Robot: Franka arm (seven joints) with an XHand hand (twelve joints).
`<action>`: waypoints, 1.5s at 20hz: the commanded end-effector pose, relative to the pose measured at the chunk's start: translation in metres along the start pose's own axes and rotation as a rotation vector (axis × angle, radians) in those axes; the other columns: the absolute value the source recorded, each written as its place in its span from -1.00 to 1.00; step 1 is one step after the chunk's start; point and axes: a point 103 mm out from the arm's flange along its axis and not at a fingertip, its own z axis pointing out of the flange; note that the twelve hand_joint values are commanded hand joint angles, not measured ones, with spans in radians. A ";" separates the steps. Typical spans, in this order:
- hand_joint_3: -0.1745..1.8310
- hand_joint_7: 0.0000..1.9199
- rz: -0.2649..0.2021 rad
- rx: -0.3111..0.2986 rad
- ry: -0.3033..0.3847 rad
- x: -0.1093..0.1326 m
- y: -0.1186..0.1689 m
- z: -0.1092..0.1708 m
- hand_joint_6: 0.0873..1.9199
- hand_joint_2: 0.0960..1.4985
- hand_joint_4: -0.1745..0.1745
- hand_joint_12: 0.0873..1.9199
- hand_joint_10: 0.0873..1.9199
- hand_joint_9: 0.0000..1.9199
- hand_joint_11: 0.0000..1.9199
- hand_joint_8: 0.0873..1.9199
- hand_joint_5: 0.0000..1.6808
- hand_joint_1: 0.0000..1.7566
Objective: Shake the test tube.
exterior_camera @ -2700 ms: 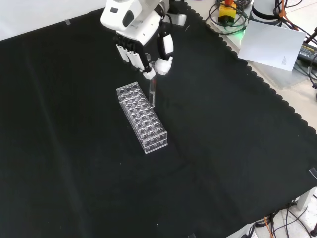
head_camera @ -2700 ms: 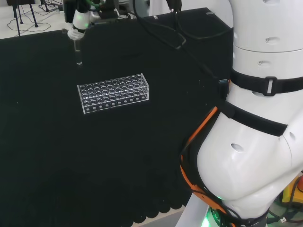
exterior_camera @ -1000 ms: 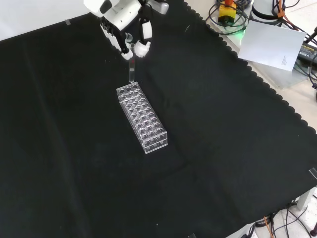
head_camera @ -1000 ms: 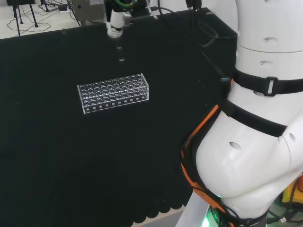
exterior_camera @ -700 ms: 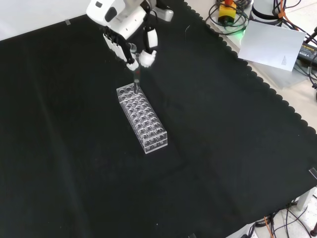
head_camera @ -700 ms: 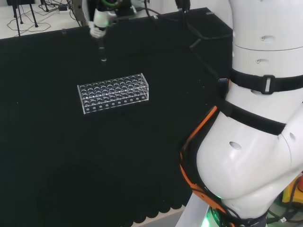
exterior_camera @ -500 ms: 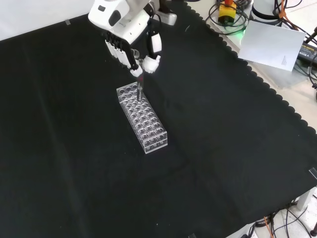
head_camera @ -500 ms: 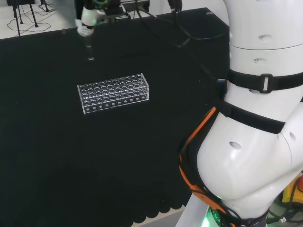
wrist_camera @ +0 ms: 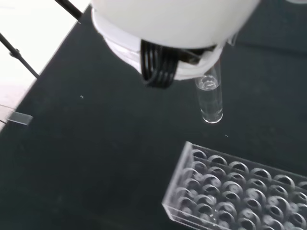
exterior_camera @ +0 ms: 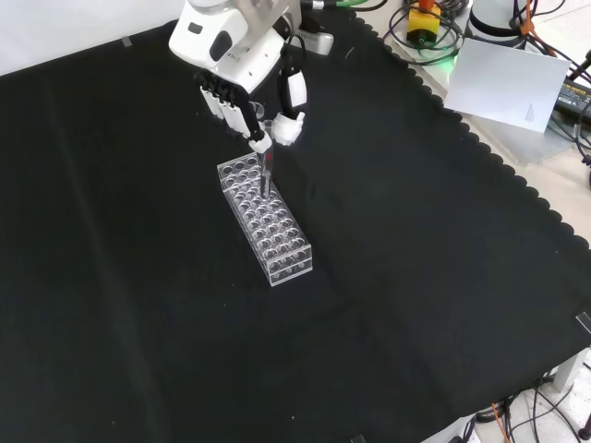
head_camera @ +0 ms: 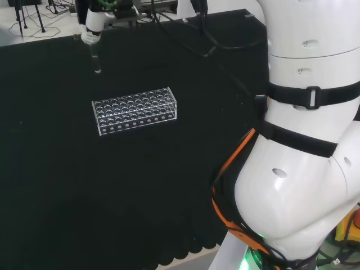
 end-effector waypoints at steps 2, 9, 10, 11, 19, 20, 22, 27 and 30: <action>-0.15 0.52 0.110 0.038 -0.053 -0.057 -0.024 0.013 -1.00 -0.28 -1.00 -0.02 -0.41 0.72 0.46 -0.45 0.73 0.53; -0.15 0.52 0.202 0.048 -0.080 -0.100 -0.044 0.012 -1.00 -0.28 -1.00 -0.01 -0.41 0.72 0.46 -0.45 0.73 0.53; -0.15 0.52 0.211 0.045 -0.077 -0.104 -0.046 0.012 -1.00 -0.28 -1.00 -0.01 -0.41 0.72 0.46 -0.45 0.73 0.53; -0.15 0.52 0.216 0.048 -0.081 -0.107 -0.048 0.011 -1.00 -0.28 -1.00 -0.01 -0.41 0.72 0.46 -0.45 0.73 0.53; -0.15 0.52 0.181 0.040 -0.059 -0.092 -0.042 0.012 -1.00 -0.28 -1.00 -0.01 -0.41 0.72 0.46 -0.45 0.73 0.53; -0.15 0.52 0.172 0.038 -0.051 -0.086 -0.039 0.013 -1.00 -0.28 -1.00 -0.01 -0.41 0.72 0.46 -0.45 0.73 0.53; -0.15 0.52 0.153 0.033 -0.034 -0.075 -0.033 0.013 -1.00 -0.28 -1.00 -0.01 -0.41 0.72 0.46 -0.45 0.73 0.53; -0.15 0.52 0.102 0.032 -0.019 -0.051 -0.020 0.013 -1.00 -0.28 -1.00 -0.01 -0.41 0.72 0.46 -0.45 0.73 0.53; -0.15 0.52 0.083 0.031 -0.004 -0.042 -0.016 0.015 -1.00 -0.28 -1.00 -0.01 -0.41 0.72 0.46 -0.45 0.74 0.53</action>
